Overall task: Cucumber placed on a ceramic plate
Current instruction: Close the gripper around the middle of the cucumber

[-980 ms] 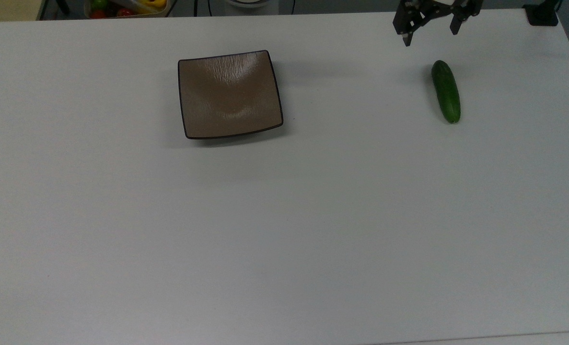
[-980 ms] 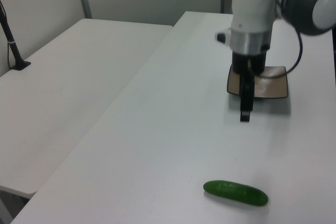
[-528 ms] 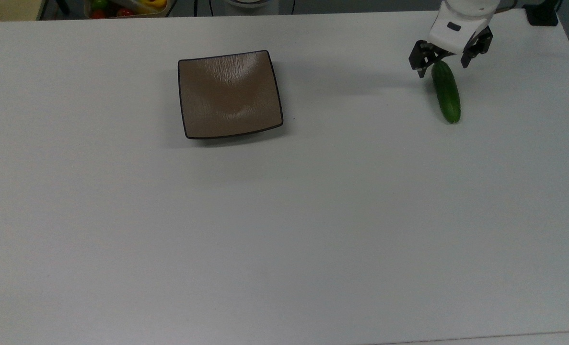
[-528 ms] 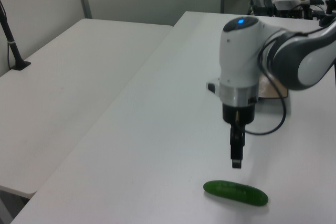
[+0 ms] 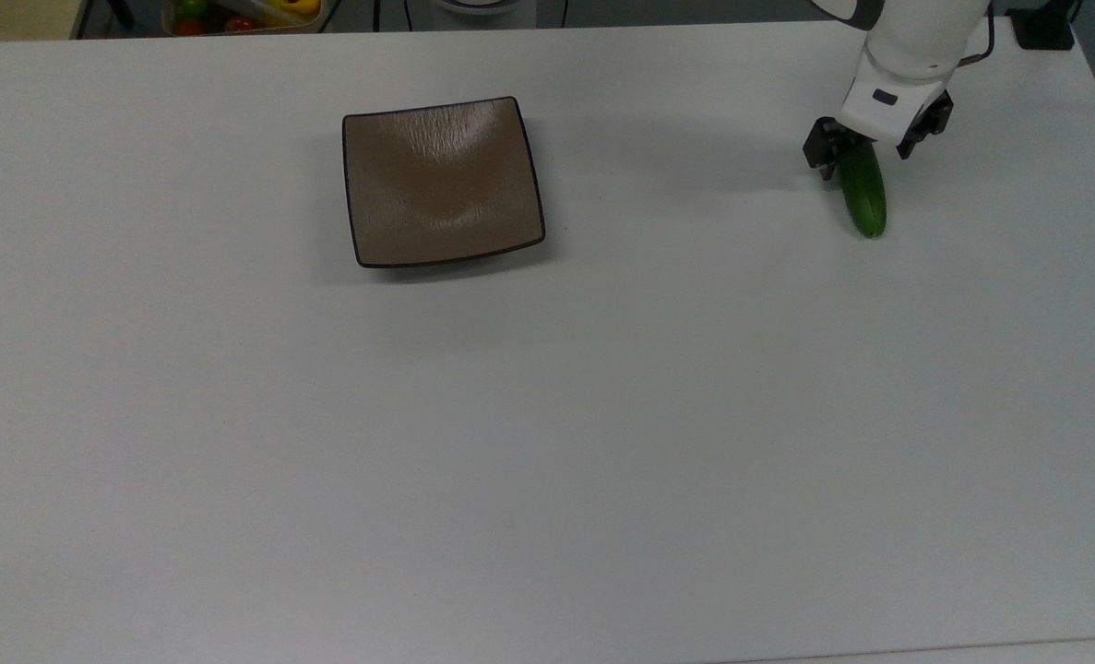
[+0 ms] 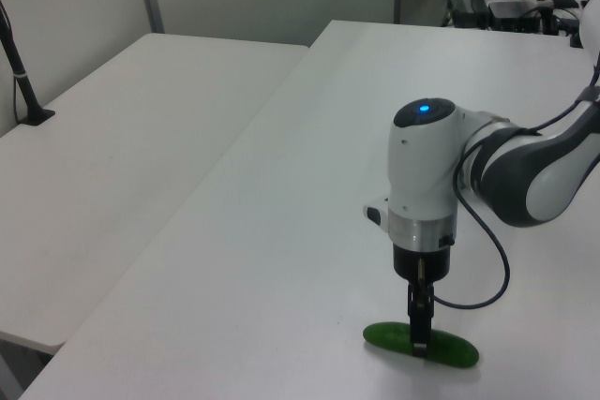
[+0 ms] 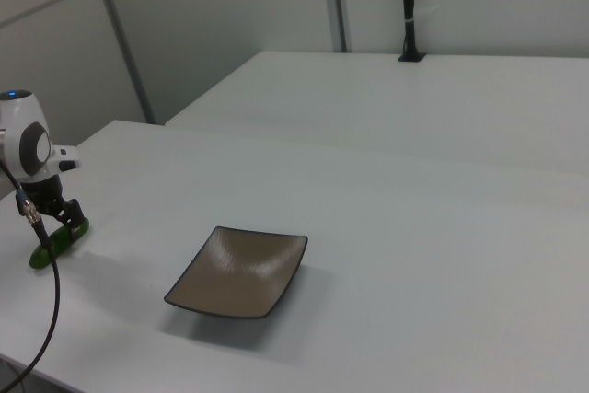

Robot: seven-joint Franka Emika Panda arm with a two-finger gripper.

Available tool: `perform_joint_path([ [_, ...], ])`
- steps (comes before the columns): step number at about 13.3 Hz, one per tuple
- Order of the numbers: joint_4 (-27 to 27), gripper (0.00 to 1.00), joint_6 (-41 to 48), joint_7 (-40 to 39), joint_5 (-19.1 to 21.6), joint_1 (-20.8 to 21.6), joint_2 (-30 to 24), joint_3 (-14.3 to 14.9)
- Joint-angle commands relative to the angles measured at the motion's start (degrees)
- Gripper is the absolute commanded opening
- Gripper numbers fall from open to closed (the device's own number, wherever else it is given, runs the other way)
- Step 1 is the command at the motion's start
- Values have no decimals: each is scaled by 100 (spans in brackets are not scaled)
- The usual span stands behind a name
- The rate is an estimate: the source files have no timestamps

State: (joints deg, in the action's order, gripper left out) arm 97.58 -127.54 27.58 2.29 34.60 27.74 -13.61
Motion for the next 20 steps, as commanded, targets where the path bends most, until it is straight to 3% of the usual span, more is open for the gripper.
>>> perform_joint_path([
  [1,-72,100,-201,133,-141,46,135,34],
  [4,-64,97,-193,124,-203,55,136,34],
  [8,-55,58,-193,124,-194,46,144,25],
  [10,-46,46,-184,98,-194,55,144,25],
  [14,-46,12,-114,98,-194,55,109,25],
  [17,-55,12,17,116,-177,38,-92,25],
  [20,-46,14,701,63,-185,-102,-811,51],
])
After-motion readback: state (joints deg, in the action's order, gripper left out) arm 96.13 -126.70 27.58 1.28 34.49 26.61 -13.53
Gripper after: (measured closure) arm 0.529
